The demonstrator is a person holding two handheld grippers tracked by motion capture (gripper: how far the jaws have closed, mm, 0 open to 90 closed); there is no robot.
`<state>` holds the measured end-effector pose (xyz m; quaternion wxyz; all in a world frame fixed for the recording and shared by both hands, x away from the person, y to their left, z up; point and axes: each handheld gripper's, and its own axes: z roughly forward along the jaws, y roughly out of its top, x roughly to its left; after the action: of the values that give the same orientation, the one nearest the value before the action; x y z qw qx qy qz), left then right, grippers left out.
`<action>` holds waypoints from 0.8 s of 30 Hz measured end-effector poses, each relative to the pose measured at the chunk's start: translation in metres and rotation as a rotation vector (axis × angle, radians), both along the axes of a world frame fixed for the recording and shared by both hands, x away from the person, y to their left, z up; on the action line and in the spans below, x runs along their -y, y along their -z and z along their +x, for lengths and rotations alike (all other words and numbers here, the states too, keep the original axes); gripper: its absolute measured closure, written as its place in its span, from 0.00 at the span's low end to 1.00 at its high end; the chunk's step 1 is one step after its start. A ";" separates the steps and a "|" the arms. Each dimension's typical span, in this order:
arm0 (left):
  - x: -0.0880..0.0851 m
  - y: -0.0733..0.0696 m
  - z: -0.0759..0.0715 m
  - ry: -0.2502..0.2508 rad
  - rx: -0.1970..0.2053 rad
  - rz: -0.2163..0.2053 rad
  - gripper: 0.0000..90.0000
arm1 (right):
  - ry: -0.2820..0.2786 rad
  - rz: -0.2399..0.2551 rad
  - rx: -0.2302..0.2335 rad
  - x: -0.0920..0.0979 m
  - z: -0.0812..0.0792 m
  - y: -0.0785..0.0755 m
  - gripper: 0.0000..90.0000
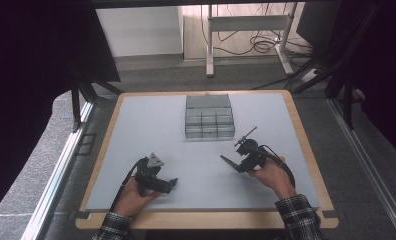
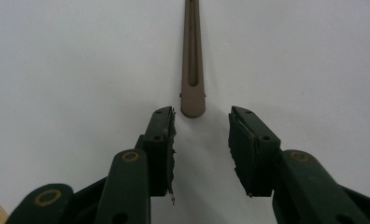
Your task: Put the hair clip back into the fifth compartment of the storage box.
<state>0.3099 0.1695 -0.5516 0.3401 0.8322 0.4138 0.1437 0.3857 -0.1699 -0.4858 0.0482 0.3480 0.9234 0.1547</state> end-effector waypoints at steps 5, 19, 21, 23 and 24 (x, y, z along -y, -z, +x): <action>0.000 0.000 0.000 0.000 0.000 0.000 0.00 | -0.013 -0.006 -0.011 -0.008 0.003 0.001 0.70; 0.000 0.000 0.000 0.000 0.000 -0.001 0.00 | -0.027 -0.064 -0.026 -0.024 0.011 0.006 0.79; 0.000 0.000 0.000 0.000 0.000 -0.001 0.00 | -0.036 -0.074 -0.030 -0.025 0.012 0.008 0.83; 0.000 0.000 0.000 0.000 0.000 -0.001 0.00 | -0.035 -0.080 -0.029 -0.026 0.012 0.008 0.83; 0.000 0.000 0.000 0.000 0.000 0.000 0.00 | -0.038 -0.084 -0.030 -0.025 0.012 0.008 0.83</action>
<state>0.3099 0.1695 -0.5516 0.3401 0.8321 0.4140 0.1435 0.3980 -0.1446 -0.4939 0.0457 0.3305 0.9361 0.1115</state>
